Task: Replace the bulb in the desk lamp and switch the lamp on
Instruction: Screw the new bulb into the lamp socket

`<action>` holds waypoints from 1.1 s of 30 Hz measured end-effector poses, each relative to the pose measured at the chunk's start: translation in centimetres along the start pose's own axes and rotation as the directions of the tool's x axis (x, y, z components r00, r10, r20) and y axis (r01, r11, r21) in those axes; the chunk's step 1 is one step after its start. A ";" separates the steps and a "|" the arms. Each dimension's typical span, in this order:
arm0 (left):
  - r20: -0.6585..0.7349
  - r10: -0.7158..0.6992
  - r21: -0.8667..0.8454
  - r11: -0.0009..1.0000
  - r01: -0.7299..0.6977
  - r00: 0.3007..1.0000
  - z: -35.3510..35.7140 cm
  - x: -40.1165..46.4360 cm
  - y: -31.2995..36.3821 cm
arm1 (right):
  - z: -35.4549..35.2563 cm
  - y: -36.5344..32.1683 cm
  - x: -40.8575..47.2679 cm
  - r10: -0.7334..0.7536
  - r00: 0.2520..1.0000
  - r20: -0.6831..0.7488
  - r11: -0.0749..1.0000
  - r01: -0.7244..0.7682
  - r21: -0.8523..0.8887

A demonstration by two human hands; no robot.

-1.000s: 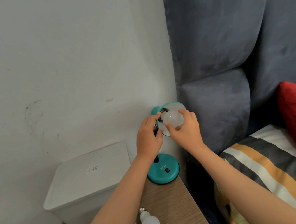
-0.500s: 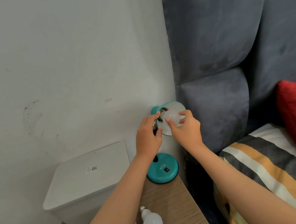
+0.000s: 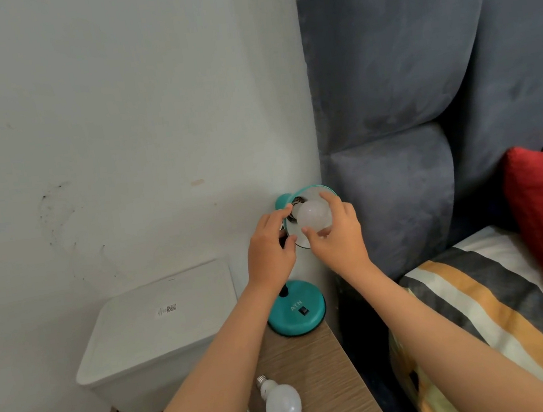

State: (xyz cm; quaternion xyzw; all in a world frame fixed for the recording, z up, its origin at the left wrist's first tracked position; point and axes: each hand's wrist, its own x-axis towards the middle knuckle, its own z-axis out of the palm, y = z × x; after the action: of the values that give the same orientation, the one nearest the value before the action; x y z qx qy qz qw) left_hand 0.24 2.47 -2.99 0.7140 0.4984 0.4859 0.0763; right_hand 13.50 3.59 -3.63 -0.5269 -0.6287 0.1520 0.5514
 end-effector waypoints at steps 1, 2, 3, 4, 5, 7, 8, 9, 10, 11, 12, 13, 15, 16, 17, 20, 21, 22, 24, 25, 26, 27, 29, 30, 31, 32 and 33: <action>0.000 0.000 -0.004 1.000 0.000 1.000 0.0 0.0 0.0 | 0.0 0.1 0.0 0.006 1.000 -0.004 1.000 -0.006 -0.007; 0.001 0.001 -0.007 1.000 -0.001 1.000 -0.1 0.0 -0.1 | -0.1 0.1 0.0 0.053 0.998 -0.022 0.999 -0.053 -0.004; 0.002 0.002 -0.008 1.000 -0.002 1.000 -0.1 0.0 -0.1 | -0.1 0.0 0.2 0.121 0.992 -0.043 0.993 -0.120 0.014; 0.002 0.004 -0.007 1.000 -0.004 1.000 0.0 0.0 0.0 | -0.1 0.0 0.3 0.175 0.983 -0.060 0.984 -0.173 0.028; 0.001 0.007 -0.007 1.000 -0.007 1.000 0.0 -0.1 0.0 | 0.0 0.1 0.3 0.181 0.981 -0.067 0.983 -0.180 0.027; -0.004 0.009 -0.011 1.000 -0.009 1.000 0.0 -0.2 0.0 | 0.1 0.0 0.0 0.104 0.994 -0.037 0.994 -0.103 0.022; -0.006 0.008 -0.012 1.000 -0.008 1.000 0.0 -0.1 0.0 | 0.2 0.0 -0.1 0.057 0.998 -0.017 0.998 -0.057 0.025; -0.005 0.007 -0.013 1.000 -0.007 1.000 0.0 -0.1 -0.1 | 0.2 0.1 -0.2 0.030 1.000 -0.008 0.999 -0.030 0.023; -0.002 0.006 -0.016 1.000 -0.006 1.000 0.0 -0.1 -0.1 | 0.2 0.2 -0.2 0.038 0.999 -0.015 0.999 -0.038 0.012; 0.000 0.005 -0.018 1.000 -0.005 1.000 0.0 -0.1 -0.1 | 0.1 0.2 -0.2 0.082 0.996 -0.036 0.997 -0.081 0.015; 0.001 0.004 -0.019 1.000 -0.004 1.000 0.1 -0.1 -0.1 | 0.0 0.0 0.0 0.141 0.989 -0.054 0.990 -0.139 0.026; 0.001 0.004 -0.018 1.000 -0.004 1.000 0.1 -0.2 -0.1 | 0.0 0.0 0.1 0.175 0.983 -0.062 0.984 -0.174 0.029; -0.001 0.002 -0.021 1.000 -0.002 1.000 0.1 -0.2 -0.1 | 0.1 0.0 0.1 0.128 0.990 -0.052 0.992 -0.128 0.004; -0.003 0.002 -0.025 1.000 -0.002 1.000 0.0 -0.1 -0.1 | 0.1 -0.1 0.0 0.080 0.996 -0.033 0.997 -0.080 0.003; -0.004 0.002 -0.027 1.000 -0.002 1.000 0.0 -0.1 -0.2 | 0.1 0.0 -0.1 0.038 0.999 -0.013 0.999 -0.037 0.007; 0.003 0.008 -0.024 1.000 -0.008 1.000 0.1 0.0 -0.2 | -0.2 0.3 -0.1 0.068 0.997 -0.021 0.998 -0.068 -0.003; 0.003 0.010 -0.023 1.000 -0.009 1.000 0.1 0.0 -0.2 | -0.3 0.2 0.0 0.119 0.992 -0.041 0.993 -0.119 0.000; 0.002 0.009 -0.024 1.000 -0.009 1.000 0.2 0.0 -0.1 | -0.3 0.1 0.1 0.155 0.987 -0.048 0.988 -0.155 0.002; -0.003 0.004 -0.025 1.000 -0.004 1.000 0.2 -0.1 -0.1 | -0.2 0.0 0.1 0.126 0.991 -0.032 0.992 -0.126 0.009; -0.004 0.002 -0.025 1.000 -0.002 1.000 0.2 0.0 -0.1 | -0.1 0.0 0.0 0.073 0.997 -0.017 0.997 -0.073 0.010; -0.002 0.002 -0.022 1.000 -0.002 1.000 0.1 0.0 -0.2 | -0.1 0.0 -0.1 0.019 1.000 0.001 1.000 -0.019 0.003; 0.001 0.003 -0.017 1.000 -0.003 1.000 0.0 0.0 -0.2 | -0.2 0.1 -0.2 -0.012 1.000 0.011 1.000 0.012 -0.010; 0.006 0.002 -0.015 1.000 -0.002 1.000 0.0 0.0 -0.3 | -0.3 0.1 -0.1 0.013 1.000 -0.002 0.999 -0.013 -0.033; 0.005 -0.001 -0.017 1.000 0.001 1.000 0.1 0.0 -0.2 | -0.4 0.0 0.0 0.043 0.999 -0.018 0.999 -0.043 -0.033; 0.004 -0.003 -0.020 1.000 0.003 1.000 0.1 0.0 -0.2 | -0.4 -0.1 0.1 0.063 0.998 -0.024 0.997 -0.064 -0.032; 0.002 -0.004 -0.021 1.000 0.004 1.000 0.1 0.0 -0.2 | -0.3 -0.1 0.2 0.067 0.998 -0.021 0.997 -0.068 -0.032; 0.002 -0.004 -0.020 1.000 0.005 1.000 0.2 0.0 -0.1 | -0.2 -0.1 0.2 0.061 0.998 -0.014 0.998 -0.061 -0.029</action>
State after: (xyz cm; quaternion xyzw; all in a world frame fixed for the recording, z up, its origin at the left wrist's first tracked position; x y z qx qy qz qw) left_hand 0.27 2.62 -3.14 0.7125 0.4949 0.4900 0.0851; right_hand 13.71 3.64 -3.39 -0.5549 -0.6109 0.1560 0.5427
